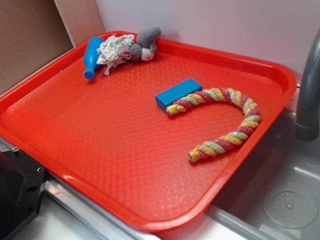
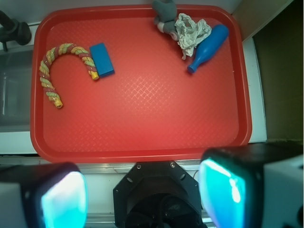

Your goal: Grab the blue block.

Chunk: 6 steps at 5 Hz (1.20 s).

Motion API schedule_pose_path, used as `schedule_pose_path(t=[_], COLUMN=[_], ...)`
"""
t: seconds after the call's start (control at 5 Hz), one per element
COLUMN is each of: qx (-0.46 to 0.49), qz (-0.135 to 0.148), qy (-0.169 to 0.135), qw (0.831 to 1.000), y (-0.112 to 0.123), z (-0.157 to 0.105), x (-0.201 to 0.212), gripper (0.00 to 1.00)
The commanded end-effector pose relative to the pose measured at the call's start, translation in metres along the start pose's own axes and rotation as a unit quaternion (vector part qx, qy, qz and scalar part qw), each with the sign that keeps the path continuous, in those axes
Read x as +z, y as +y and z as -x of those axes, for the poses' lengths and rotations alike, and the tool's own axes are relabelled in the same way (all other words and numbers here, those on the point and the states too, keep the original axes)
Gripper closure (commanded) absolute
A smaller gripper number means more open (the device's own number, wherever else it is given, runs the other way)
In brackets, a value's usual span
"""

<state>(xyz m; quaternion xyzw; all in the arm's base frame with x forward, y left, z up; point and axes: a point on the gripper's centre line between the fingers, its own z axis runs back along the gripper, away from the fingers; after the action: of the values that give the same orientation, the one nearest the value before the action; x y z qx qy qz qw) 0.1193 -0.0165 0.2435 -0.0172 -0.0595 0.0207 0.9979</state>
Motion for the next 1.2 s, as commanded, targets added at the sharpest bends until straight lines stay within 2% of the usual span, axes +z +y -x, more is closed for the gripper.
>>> schedule_pose_path(t=[0.0, 0.2, 0.4, 0.6, 0.8, 1.0], qx=[0.0, -0.006, -0.033, -0.043, -0.07, -0.09], qz=[0.0, -0.037, 0.009, 0.002, 0.022, 0.008], qy=[0.0, 0.035, -0.03, -0.012, 0.001, 0.01], qw=[1.0, 0.999, 0.999, 0.999, 0.997, 0.996], y=[0.0, 0.01, -0.013, -0.035, -0.053, -0.061], z=[0.0, -0.031, -0.059, -0.091, -0.117, -0.128], x=[0.0, -0.054, -0.103, -0.147, -0.178, -0.19], gripper=[0.0, 0.0, 0.0, 0.0, 0.0, 0.0])
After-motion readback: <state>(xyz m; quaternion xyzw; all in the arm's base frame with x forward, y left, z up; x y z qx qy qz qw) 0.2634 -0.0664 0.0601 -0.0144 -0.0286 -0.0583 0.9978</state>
